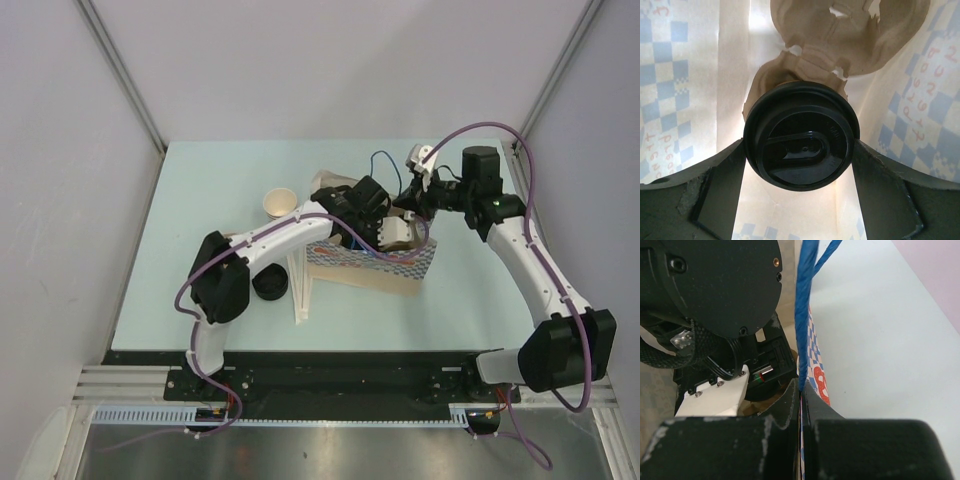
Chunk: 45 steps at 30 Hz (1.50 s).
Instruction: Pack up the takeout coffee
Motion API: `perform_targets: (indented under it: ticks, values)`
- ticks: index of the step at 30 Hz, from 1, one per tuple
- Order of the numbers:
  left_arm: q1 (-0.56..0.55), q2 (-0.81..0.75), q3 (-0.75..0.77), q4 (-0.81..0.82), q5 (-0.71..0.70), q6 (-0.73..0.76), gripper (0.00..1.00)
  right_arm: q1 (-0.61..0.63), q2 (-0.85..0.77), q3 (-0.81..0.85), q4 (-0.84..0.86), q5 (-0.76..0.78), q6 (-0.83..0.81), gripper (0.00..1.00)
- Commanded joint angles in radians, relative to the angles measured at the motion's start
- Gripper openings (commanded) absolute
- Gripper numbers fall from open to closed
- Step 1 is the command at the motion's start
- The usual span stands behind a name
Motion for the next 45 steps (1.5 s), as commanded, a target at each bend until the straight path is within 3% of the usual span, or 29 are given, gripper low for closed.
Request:
perform_targets:
  ticks: [1,15,27,29,30,34,35,40,44,45]
  values:
    - [0.01,0.09,0.004,-0.003,0.055,0.018,0.05,-0.003,0.019,0.001,0.002,-0.062,0.029,0.0]
    - [0.036,0.15,-0.04,0.001,0.096,0.02,0.03,-0.04,0.048,0.001,0.009,-0.088,0.018,0.0]
    - [0.076,0.106,-0.177,0.047,0.104,0.023,0.03,-0.052,0.049,0.001,0.008,-0.102,0.015,0.0]
    - [0.079,0.088,-0.184,0.058,0.106,0.015,0.08,-0.052,0.051,0.001,0.013,-0.104,0.017,0.0]
    - [0.079,0.071,-0.184,0.063,0.113,0.011,0.18,-0.052,0.051,0.001,0.017,-0.104,0.017,0.0]
    - [0.079,0.023,-0.174,0.089,0.129,-0.009,0.39,-0.052,0.051,0.002,0.022,-0.105,0.018,0.0]
    - [0.079,0.017,-0.172,0.095,0.132,-0.019,0.49,-0.052,0.053,0.002,0.023,-0.104,0.018,0.0]
    - [0.079,-0.023,-0.129,0.11,0.15,-0.052,0.73,-0.051,0.054,0.001,0.026,-0.108,0.018,0.0]
    - [0.079,-0.044,-0.091,0.11,0.178,-0.071,0.99,-0.051,0.054,0.002,0.031,-0.11,0.017,0.0]
    - [0.079,-0.046,-0.079,0.107,0.181,-0.072,0.99,-0.051,0.054,0.001,0.031,-0.11,0.014,0.0]
